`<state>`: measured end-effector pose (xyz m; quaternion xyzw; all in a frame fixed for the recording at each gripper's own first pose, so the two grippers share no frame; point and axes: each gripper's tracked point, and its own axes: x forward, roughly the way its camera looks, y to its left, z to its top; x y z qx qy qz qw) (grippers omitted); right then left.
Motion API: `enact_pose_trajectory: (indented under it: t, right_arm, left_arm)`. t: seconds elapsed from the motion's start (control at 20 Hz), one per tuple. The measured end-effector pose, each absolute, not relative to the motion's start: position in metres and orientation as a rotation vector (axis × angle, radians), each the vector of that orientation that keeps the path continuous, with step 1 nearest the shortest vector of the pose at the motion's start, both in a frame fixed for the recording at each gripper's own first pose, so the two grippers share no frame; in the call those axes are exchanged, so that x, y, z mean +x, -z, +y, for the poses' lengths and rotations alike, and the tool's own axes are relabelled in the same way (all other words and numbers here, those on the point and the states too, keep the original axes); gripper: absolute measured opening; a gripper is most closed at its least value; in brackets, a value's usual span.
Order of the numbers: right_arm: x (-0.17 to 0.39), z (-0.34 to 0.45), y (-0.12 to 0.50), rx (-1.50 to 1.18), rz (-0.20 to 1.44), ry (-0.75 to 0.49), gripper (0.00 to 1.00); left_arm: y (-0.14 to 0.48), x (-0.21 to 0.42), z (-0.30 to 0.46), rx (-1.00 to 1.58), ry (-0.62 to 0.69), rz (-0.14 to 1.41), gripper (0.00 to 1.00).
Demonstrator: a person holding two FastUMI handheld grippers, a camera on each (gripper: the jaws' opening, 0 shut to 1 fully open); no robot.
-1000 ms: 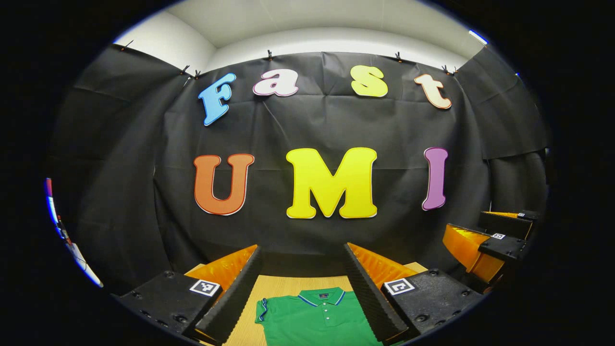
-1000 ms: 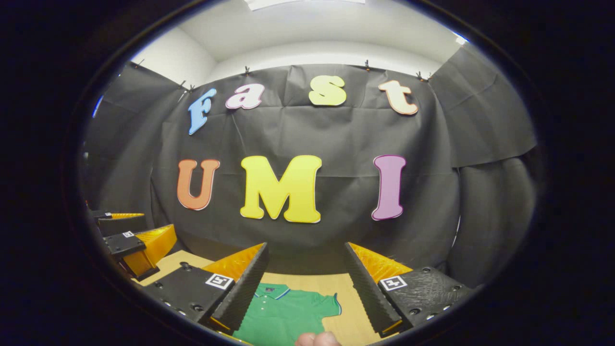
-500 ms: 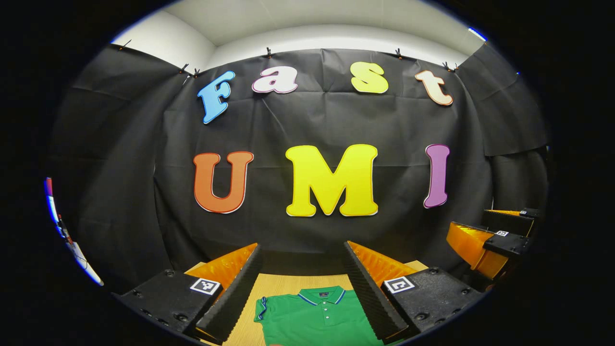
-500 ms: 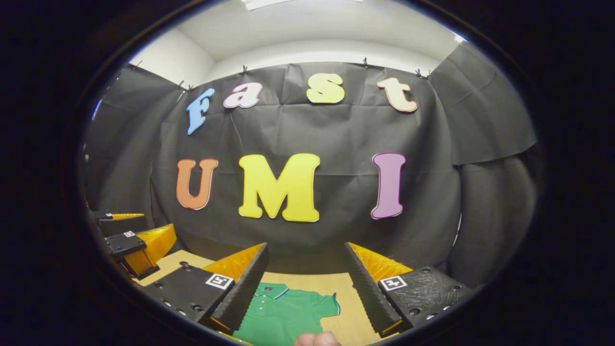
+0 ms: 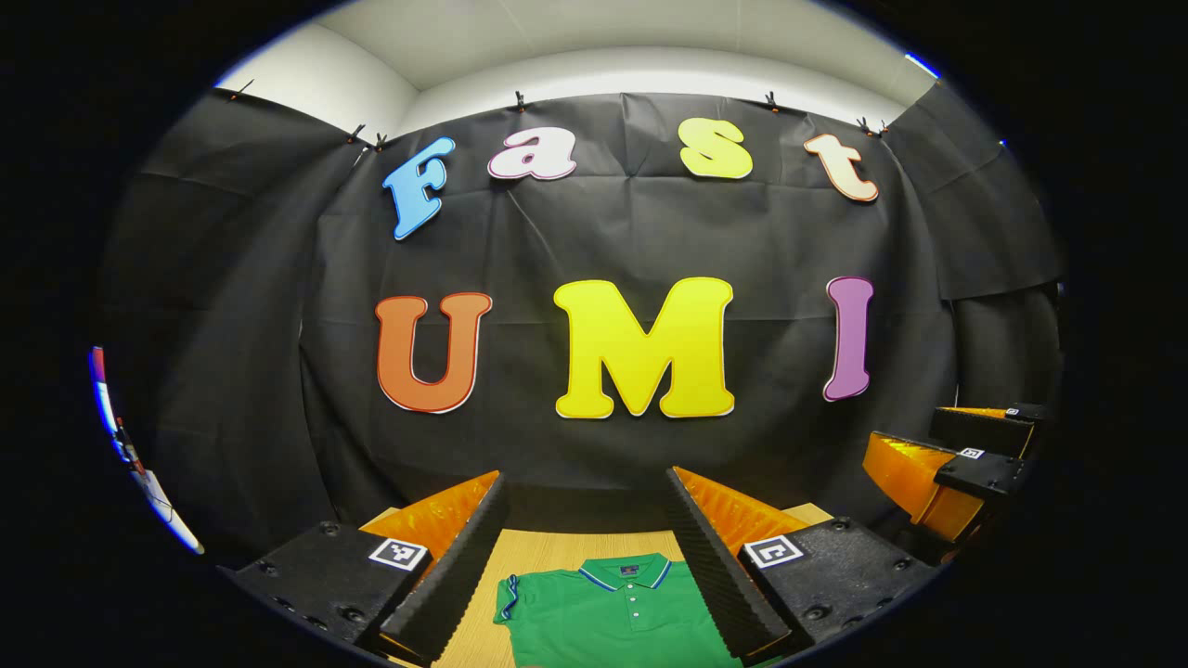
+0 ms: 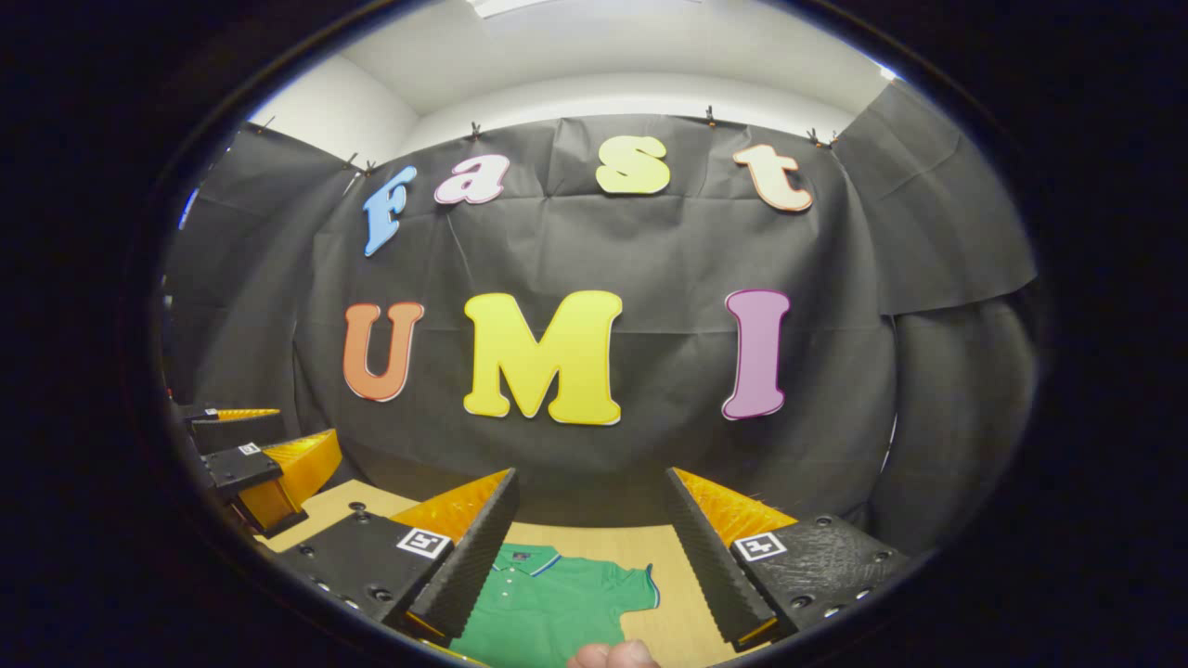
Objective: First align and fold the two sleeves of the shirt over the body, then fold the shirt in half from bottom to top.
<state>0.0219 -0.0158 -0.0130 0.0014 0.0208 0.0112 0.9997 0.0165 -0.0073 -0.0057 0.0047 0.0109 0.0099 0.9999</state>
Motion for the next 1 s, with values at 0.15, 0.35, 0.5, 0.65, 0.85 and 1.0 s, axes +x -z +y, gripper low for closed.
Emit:
enact_pose_trajectory:
  t: [0.15,0.35,0.5,0.65,0.85,1.0]
  right_arm:
    - [0.032,-0.025,0.033,0.000,0.079,-0.020,0.95]
    - [0.054,-0.045,0.070,-0.026,0.147,-0.022,0.95]
    - [0.081,-0.066,0.103,-0.054,0.186,-0.025,0.97]
    - [0.113,-0.084,0.155,-0.058,0.278,-0.034,0.95]
    - [0.159,-0.105,0.240,-0.015,0.452,-0.041,0.95]
    - [0.185,-0.116,0.291,-0.003,0.541,-0.019,0.98]
  left_arm:
    - [0.009,0.023,-0.009,0.014,-0.023,0.022,1.00]
    - [0.018,0.036,-0.009,0.014,-0.044,0.032,1.00]
    - [0.020,0.045,-0.012,0.012,-0.052,0.027,1.00]
    - [0.022,0.052,-0.017,0.021,-0.061,0.024,1.00]
    - [0.025,0.056,-0.022,0.024,-0.065,0.027,1.00]
    - [0.026,0.058,-0.019,0.035,-0.092,0.029,1.00]
